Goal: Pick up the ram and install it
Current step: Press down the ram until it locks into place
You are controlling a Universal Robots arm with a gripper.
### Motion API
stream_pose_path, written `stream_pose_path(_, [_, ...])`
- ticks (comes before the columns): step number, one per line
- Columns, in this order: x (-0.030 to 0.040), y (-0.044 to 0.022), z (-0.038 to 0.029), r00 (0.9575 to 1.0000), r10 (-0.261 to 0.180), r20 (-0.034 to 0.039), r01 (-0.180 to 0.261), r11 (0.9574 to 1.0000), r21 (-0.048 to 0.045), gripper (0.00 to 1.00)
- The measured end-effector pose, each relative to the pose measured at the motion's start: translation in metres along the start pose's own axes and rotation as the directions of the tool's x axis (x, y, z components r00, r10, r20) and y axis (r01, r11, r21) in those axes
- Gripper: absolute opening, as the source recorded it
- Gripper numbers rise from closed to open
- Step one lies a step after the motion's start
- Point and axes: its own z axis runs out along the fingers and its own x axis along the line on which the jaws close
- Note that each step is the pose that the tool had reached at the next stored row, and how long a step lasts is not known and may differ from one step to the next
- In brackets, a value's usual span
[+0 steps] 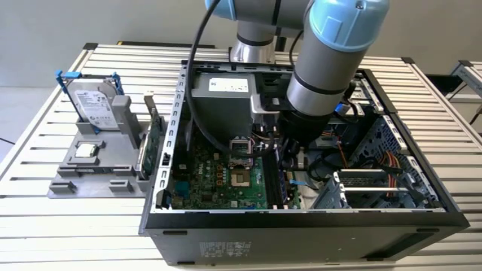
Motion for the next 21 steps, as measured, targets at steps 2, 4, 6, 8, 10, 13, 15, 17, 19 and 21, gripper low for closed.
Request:
stream_pose_path(2, [0.0,-0.0001,0.0019,1.0,0.0,-0.0005,0.0,1.0,-0.0022,0.0])
stream_pose_path(4, [0.0002,-0.0001,0.0032,1.0,0.0,-0.0006,0.0,1.0,-0.0031,0.0])
stream_pose_path(6, [0.0002,-0.0001,0.0048,1.0,0.0,0.0005,0.0,1.0,-0.0038,0.0])
stream_pose_path(8, [0.0001,-0.0002,0.0068,1.0,0.0,0.0017,0.0,1.0,-0.005,0.0])
stream_pose_path(10, [0.0001,-0.0002,0.0087,1.0,0.0,0.0026,0.0,1.0,-0.0066,0.0])
stream_pose_path(13, [-0.0001,-0.0003,0.0094,1.0,0.0,0.0008,0.0,1.0,-0.0098,0.0])
stream_pose_path(15, [-0.0001,-0.0003,0.0093,1.0,0.0,0.0006,0.0,1.0,-0.0099,0.0])
stream_pose_path(17, [-0.0001,-0.0003,0.0093,1.0,0.0,0.0006,0.0,1.0,-0.0099,0.0])
stream_pose_path(19, [-0.0001,-0.0003,0.0094,1.0,0.0,0.0007,0.0,1.0,-0.0099,0.0])
stream_pose_path(21, [-0.0001,-0.0003,0.0094,1.0,0.0,0.0007,0.0,1.0,-0.0099,0.0])
